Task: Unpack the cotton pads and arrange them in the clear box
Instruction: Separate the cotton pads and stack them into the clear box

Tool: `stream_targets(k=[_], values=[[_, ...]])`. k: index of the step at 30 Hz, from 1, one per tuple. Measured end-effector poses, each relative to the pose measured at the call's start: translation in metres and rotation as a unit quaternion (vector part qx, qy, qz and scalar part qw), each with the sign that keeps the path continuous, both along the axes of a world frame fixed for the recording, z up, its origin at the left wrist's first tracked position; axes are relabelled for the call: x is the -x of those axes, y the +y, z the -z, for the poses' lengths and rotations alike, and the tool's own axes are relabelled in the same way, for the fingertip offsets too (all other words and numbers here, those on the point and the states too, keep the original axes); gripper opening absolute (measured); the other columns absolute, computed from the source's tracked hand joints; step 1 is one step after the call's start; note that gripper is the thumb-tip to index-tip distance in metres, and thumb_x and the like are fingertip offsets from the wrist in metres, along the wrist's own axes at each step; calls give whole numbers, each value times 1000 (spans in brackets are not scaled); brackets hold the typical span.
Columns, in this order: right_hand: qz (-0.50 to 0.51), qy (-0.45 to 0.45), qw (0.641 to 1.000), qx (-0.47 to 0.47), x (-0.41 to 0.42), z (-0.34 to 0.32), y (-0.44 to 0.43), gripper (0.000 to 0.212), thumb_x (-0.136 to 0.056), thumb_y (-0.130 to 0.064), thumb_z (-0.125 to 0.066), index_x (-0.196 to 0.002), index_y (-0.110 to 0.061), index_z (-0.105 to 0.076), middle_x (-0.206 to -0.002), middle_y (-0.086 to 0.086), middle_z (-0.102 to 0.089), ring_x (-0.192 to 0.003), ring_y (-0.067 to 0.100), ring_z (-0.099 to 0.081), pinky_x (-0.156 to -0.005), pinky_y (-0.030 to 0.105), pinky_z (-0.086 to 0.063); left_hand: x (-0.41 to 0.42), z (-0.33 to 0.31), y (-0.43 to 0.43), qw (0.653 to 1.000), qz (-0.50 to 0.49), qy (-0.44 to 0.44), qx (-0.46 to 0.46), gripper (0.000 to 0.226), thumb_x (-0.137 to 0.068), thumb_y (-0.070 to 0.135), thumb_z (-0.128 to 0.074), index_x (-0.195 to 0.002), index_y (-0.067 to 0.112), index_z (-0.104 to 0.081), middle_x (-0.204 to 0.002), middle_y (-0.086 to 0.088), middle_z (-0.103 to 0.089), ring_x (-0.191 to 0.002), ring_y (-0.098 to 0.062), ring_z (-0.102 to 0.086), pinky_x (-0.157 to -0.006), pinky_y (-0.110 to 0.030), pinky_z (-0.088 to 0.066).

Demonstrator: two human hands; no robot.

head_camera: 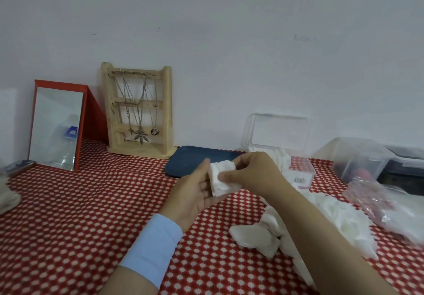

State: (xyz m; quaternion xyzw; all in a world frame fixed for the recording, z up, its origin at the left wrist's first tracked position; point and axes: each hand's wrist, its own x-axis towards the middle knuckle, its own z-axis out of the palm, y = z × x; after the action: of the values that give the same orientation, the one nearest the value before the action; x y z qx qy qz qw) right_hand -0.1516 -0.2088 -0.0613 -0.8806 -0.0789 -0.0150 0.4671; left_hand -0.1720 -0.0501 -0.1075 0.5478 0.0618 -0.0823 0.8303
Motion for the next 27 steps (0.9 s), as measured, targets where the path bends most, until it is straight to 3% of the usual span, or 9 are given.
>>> stream_targets(k=[5, 7, 9, 14, 16, 18, 21, 24, 27], values=[[-27, 77, 992, -92, -1, -3, -9, 50, -81, -36, -83, -124, -22, -62, -113, -3, -68, -96, 11, -67, -70, 18, -52, 3, 5, 3, 991, 50, -55, -108, 42, -88, 1, -73, -128, 5, -64, -116, -9, -76, -111, -26, -72, -104, -46, -54], [-35, 103, 984, -143, -1, -6, -14, 36, -84, -28, -81, -116, -19, -69, -108, 0, -73, -87, 9, -69, -60, 14, -50, 3, 5, 4, 989, 54, -55, -125, 45, -85, -2, -75, -128, 8, -64, -117, -8, -76, -111, -25, -72, -103, -47, -54], [-33, 98, 982, -156, -2, -5, -17, 25, -83, -21, -83, -107, -18, -74, -99, 0, -75, -81, 10, -71, -64, 17, -51, 4, 4, 4, 987, 64, -60, -138, 45, -85, -2, -75, -128, 8, -64, -117, -7, -76, -112, -25, -72, -103, -47, -54], [-24, 59, 991, -114, -4, 0, -13, 27, -84, -24, -82, -107, -15, -72, -93, -3, -72, -71, 6, -67, -57, 13, -49, 2, 4, 3, 995, 57, -31, -77, 29, -94, 8, -67, -123, 5, -67, -116, -12, -76, -108, -25, -74, -94, -39, -59], [-19, 19, 999, -31, -6, 0, -15, 28, -88, -33, -77, -111, -19, -69, -102, -6, -70, -80, 8, -69, -70, 20, -55, 1, 5, 5, 995, 11, -24, -98, 27, -95, 10, -67, -122, 6, -69, -114, -11, -76, -105, -24, -75, -86, -35, -61], [-66, -8, 991, 120, -7, -4, -23, 20, -88, -36, -75, -105, -26, -71, -101, -12, -69, -91, 6, -65, -88, 28, -55, -2, 8, 9, 992, -37, -9, -124, 25, -95, 9, -69, -120, 6, -70, -113, -11, -76, -103, -26, -74, -84, -35, -62], [-208, 83, 926, 305, 2, -8, -29, 23, -83, -34, -80, -105, -34, -75, -101, -21, -69, -99, 3, -64, -99, 33, -53, -5, 12, 13, 988, -81, 2, -128, 26, -94, 8, -69, -120, 6, -69, -115, -11, -74, -105, -27, -73, -89, -39, -62], [-257, 143, 866, 405, 10, -5, -23, 40, -80, -35, -81, -119, -36, -73, -115, -19, -66, -109, 10, -60, -99, 33, -50, -5, 11, 12, 985, -98, -5, -141, 23, -95, 8, -68, -119, 7, -69, -116, -8, -72, -107, -25, -71, -88, -37, -62], [-273, 138, 858, 414, 12, -3, -18, 40, -82, -34, -79, -122, -34, -72, -122, -13, -67, -110, 12, -60, -91, 28, -50, -5, 12, 12, 985, -95, -3, -146, 22, -95, 8, -68, -117, 8, -70, -118, -8, -72, -108, -26, -71, -90, -39, -61]])
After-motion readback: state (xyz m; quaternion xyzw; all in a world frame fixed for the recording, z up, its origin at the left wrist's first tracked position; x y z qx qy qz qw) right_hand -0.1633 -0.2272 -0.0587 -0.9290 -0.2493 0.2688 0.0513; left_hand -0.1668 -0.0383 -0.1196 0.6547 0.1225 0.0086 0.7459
